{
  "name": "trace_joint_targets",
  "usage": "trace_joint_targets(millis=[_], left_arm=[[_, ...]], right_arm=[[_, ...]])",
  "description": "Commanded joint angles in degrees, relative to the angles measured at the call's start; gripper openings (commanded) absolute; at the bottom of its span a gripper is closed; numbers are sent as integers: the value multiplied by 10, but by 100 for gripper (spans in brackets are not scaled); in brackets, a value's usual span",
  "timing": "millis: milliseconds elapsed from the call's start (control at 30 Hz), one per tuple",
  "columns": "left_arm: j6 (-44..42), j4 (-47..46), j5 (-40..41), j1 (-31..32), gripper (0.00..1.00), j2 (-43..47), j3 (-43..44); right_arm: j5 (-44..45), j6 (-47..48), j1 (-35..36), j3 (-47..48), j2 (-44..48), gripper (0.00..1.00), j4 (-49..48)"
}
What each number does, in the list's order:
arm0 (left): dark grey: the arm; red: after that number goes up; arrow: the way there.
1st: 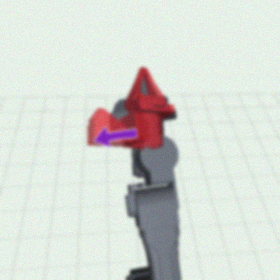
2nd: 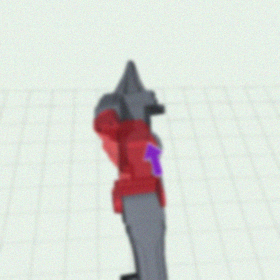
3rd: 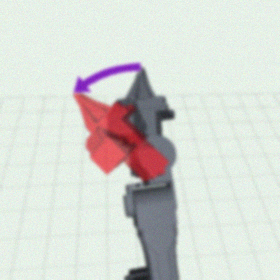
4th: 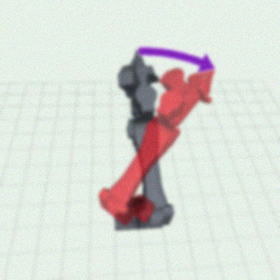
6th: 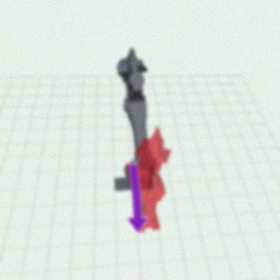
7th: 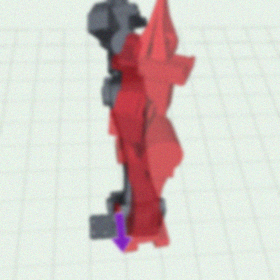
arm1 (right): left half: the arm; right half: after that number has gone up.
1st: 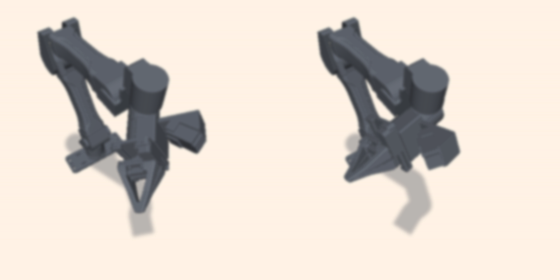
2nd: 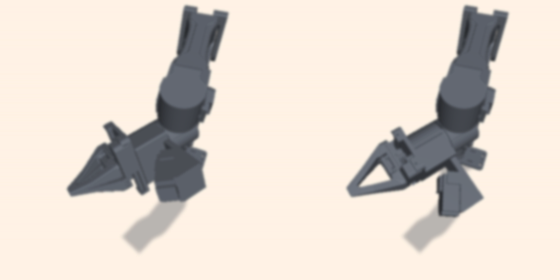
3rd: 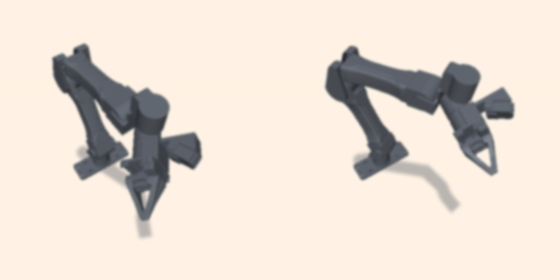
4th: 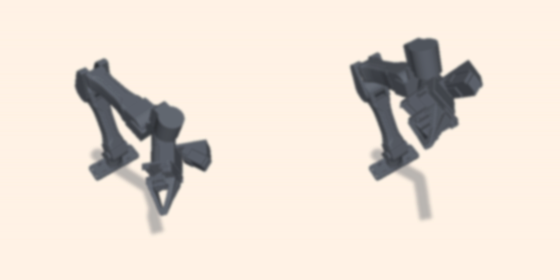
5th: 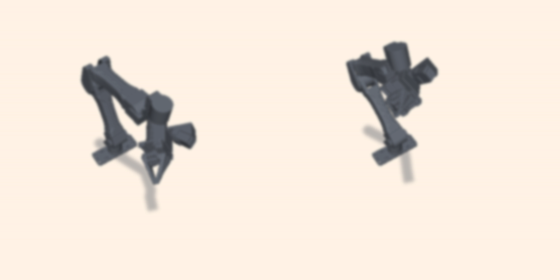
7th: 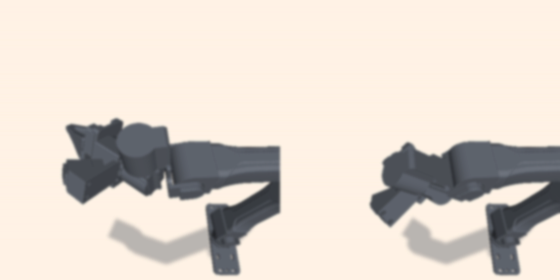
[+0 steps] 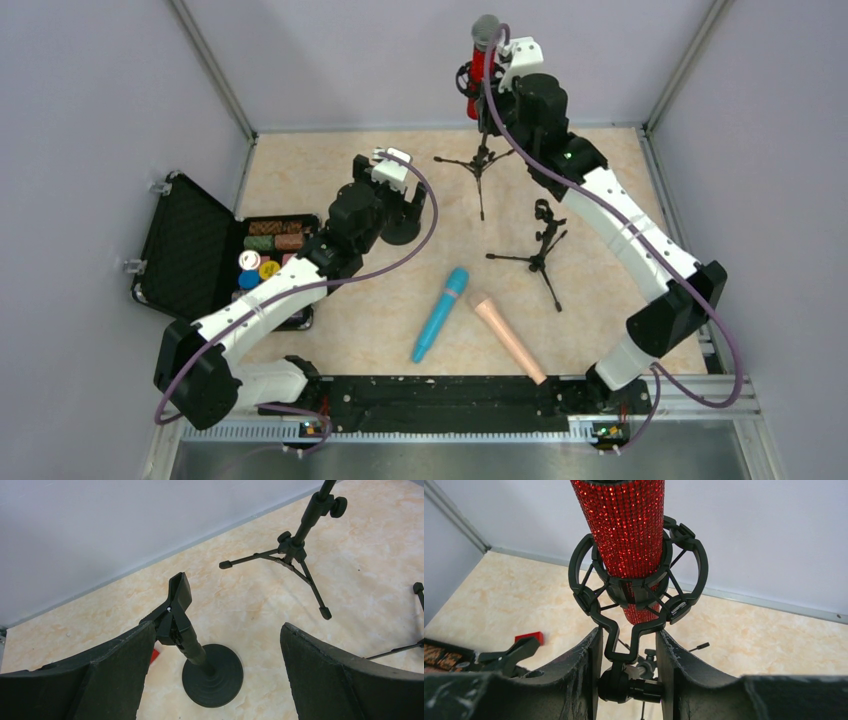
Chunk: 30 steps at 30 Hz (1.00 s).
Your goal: Attach the microphones to the stand
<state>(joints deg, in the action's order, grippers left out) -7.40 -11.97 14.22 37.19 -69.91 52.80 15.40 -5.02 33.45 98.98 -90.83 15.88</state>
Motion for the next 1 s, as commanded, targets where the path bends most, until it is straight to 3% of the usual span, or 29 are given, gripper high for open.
trace_joint_targets(millis=[0, 233, 533, 967], left_arm=[[3, -19, -1, 2, 99, 2, 2], [5, -20, -4, 3, 99, 1, 2], [3, -20, -4, 3, 99, -3, 2], [1, -20, -2, 3, 99, -3, 2]], right_arm=[[11, -11, -27, 61, -15, 0, -67], [18, -19, -58, 110, -70, 0, -55], [6, -25, -87, 258, -188, 0, 4], [-51, -29, -125, 370, -303, 0, 31]])
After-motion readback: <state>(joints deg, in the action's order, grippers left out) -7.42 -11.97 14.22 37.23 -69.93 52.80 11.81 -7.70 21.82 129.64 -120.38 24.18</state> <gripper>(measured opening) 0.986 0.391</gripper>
